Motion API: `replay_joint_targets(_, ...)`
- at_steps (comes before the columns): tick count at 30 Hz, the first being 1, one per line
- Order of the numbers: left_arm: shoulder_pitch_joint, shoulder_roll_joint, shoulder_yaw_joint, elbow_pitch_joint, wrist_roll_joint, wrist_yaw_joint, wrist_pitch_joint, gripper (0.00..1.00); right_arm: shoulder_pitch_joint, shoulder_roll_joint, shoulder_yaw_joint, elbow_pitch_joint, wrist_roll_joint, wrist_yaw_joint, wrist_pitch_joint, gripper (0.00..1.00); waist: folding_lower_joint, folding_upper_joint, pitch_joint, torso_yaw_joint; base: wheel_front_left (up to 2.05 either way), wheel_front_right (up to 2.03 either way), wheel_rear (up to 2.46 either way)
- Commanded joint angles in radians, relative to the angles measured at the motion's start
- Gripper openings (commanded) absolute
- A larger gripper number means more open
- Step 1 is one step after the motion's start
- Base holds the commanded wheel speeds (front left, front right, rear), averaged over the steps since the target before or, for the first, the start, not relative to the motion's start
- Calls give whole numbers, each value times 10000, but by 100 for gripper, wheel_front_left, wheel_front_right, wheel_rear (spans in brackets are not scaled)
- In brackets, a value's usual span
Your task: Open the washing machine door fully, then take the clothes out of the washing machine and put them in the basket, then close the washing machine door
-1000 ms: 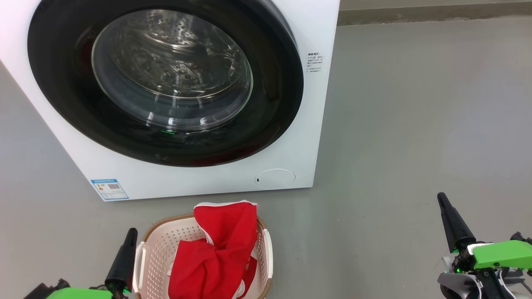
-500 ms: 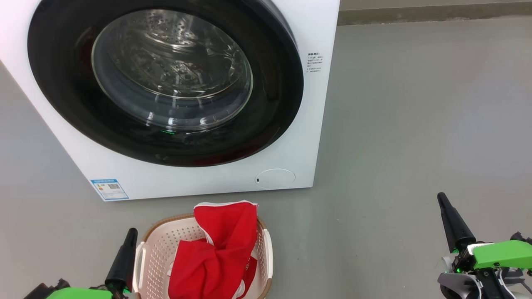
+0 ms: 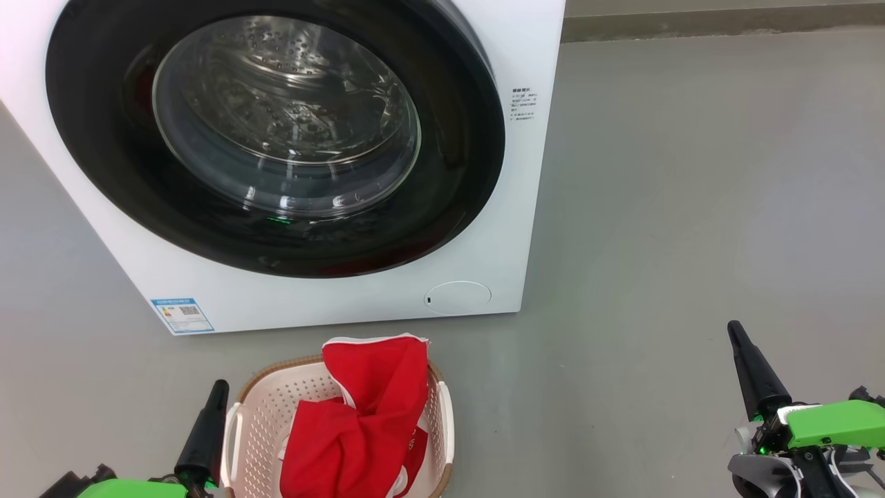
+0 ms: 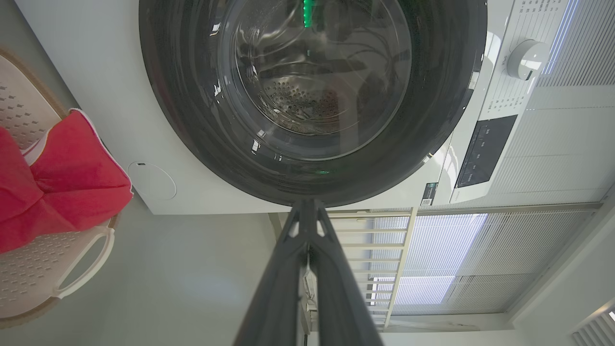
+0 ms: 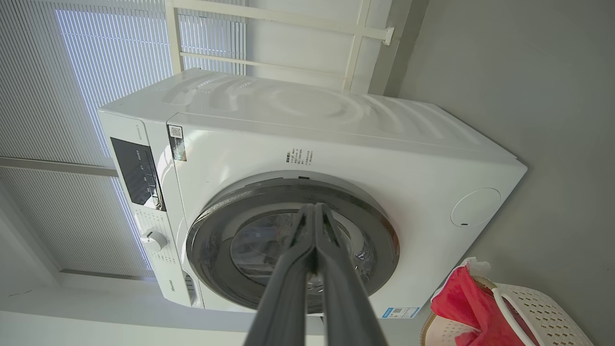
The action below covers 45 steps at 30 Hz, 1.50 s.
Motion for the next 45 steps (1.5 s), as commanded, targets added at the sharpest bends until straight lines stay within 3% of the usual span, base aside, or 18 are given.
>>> replay_joint_targets(1, -394, 89, 350, -205, -71, -75, 34, 0, -414, -77, 163, -259, 69, -6, 61, 0, 0, 0, 0, 0, 0, 0, 0)
replay_joint_targets(45, -394, 89, 350, -206, -71, -75, 34, 0, -413, -77, 165, -259, 70, -6, 60, 0, 0, 0, 0, 0, 0, 0, 0)
